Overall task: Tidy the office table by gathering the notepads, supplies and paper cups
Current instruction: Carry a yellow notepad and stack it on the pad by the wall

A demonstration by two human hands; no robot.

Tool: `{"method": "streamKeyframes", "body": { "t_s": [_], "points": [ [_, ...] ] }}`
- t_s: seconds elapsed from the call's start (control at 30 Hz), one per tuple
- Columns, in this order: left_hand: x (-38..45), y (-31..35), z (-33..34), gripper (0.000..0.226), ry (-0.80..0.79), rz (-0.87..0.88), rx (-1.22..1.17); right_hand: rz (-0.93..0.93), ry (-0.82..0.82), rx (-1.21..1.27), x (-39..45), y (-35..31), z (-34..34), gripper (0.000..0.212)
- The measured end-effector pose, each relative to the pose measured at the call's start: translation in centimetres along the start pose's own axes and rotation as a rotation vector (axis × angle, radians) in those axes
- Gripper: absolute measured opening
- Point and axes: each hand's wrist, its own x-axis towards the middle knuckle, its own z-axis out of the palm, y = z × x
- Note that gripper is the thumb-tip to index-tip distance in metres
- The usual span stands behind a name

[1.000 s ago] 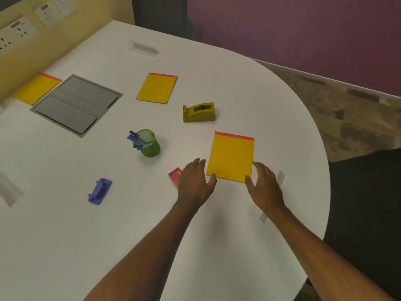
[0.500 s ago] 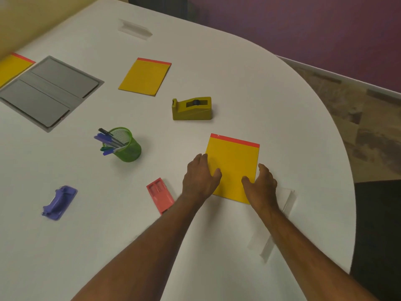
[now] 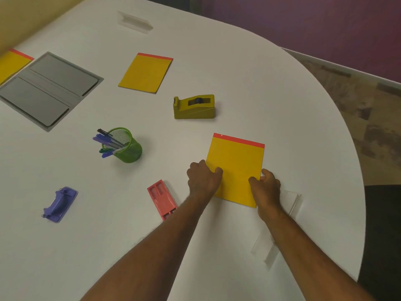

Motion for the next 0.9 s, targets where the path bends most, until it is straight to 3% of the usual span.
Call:
{"method": "streamKeyframes", "body": {
  "t_s": [0.13, 0.37, 0.57, 0.9],
  "points": [
    [0.8, 0.3, 0.0, 0.043, 0.000, -0.085, -0.082, 0.056, -0.004, 0.140, 0.3, -0.1, 0.0, 0.049],
    [0.9, 0.0, -0.3, 0.013, -0.043, -0.170, -0.302, 0.100, -0.031, 0.296, 0.7, 0.1, -0.1, 0.037],
    [-0.5, -0.1, -0.9, 0.033, -0.056, -0.228, -0.602, 0.094, -0.016, 0.357, -0.2, 0.3, -0.4, 0.044],
    [-8.2, -0.2, -6.7, 0.022, -0.045, -0.187, -0.709, -0.011, -0.077, 0.453, -8.0, -0.8, -3.0, 0.047]
  ]
}}
